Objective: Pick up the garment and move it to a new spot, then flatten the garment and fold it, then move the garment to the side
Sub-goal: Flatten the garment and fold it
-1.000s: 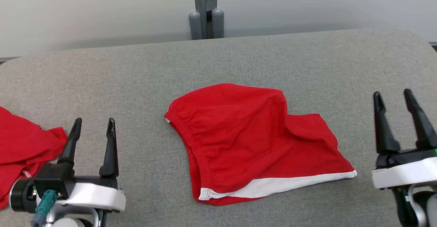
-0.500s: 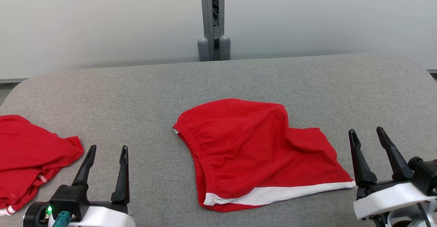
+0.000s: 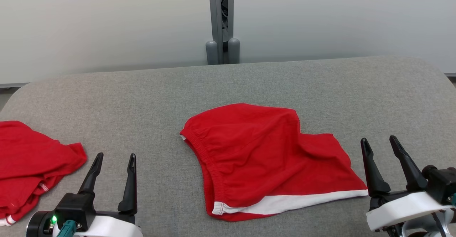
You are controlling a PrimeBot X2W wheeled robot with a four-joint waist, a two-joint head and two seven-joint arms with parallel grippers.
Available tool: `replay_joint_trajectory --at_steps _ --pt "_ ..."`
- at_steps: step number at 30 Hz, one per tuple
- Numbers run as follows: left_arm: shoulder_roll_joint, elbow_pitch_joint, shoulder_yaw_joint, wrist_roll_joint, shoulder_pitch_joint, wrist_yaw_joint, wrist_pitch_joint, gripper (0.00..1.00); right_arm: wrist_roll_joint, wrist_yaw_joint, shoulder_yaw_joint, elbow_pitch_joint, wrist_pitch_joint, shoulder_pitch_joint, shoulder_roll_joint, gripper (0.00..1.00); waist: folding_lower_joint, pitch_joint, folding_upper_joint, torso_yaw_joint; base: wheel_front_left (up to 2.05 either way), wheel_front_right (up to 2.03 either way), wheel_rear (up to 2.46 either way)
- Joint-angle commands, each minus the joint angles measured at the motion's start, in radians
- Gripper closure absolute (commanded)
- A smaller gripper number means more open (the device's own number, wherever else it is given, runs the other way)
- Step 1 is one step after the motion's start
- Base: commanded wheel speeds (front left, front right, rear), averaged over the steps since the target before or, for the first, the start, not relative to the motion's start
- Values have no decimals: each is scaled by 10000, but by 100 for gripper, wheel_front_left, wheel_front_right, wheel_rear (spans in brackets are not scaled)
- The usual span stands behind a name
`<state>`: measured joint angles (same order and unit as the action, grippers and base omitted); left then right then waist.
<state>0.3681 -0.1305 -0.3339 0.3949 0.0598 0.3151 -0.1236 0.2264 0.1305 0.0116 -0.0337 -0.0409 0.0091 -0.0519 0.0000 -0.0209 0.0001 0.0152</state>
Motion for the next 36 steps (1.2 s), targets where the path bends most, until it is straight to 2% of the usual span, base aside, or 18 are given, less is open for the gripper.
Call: replay_joint_trajectory --at_steps 1,9,13,19,22,25,32,33,34,35,36 --pt "63 -15 17 30 16 58 11 0 -79 5 -16 -9 28 -52 -10 0 0 -18 -1 -10 0 0 0" --pt "108 -144 -255 -143 -536 -169 96 0 -63 5 -66 30 73 -230 -6 0 0 -167 -1 8 0 0 0" --pt "-24 -65 -876 83 -917 -803 605 0 -55 5 -223 89 110 -325 -5 0 0 -294 -1 -58 0 0 0" --pt "-270 398 -2161 700 -1089 -2032 1864 0 -90 5 -293 176 181 -426 -8 0 0 -637 -1 -325 0 0 0" --pt "-368 652 -2681 838 -1067 -2454 2266 0 -60 5 -308 214 143 -428 -6 0 0 -852 -1 -438 0 0 0" --pt "-472 978 -2966 965 -1144 -2701 2544 0 -31 5 -319 260 72 -507 -6 0 0 -1084 -1 -550 0 0 0" --pt "-544 1830 -3088 1118 -1467 -2897 2714 0 31 5 -266 421 -20 -636 -6 0 0 -1472 -1 -790 0 0 0" --pt "-553 1895 -3085 1142 -1485 -2908 2696 28 8 5 -228 477 20 -613 -6 0 0 -1499 -1 -805 0 0 0" --pt "-558 1928 -3081 1150 -1512 -2933 2645 73 1 5 -174 527 70 -583 -6 0 0 -1531 -1 -823 0 0 0" --pt "-532 1964 -3070 1122 -1551 -2948 2627 100 -19 5 -96 603 159 -537 -4 0 0 -1572 -1 -841 0 0 0" --pt "-523 1992 -3065 1112 -1571 -2958 2603 100 -42 5 -18 702 255 -473 -6 0 0 -1593 -1 -850 0 0 0"
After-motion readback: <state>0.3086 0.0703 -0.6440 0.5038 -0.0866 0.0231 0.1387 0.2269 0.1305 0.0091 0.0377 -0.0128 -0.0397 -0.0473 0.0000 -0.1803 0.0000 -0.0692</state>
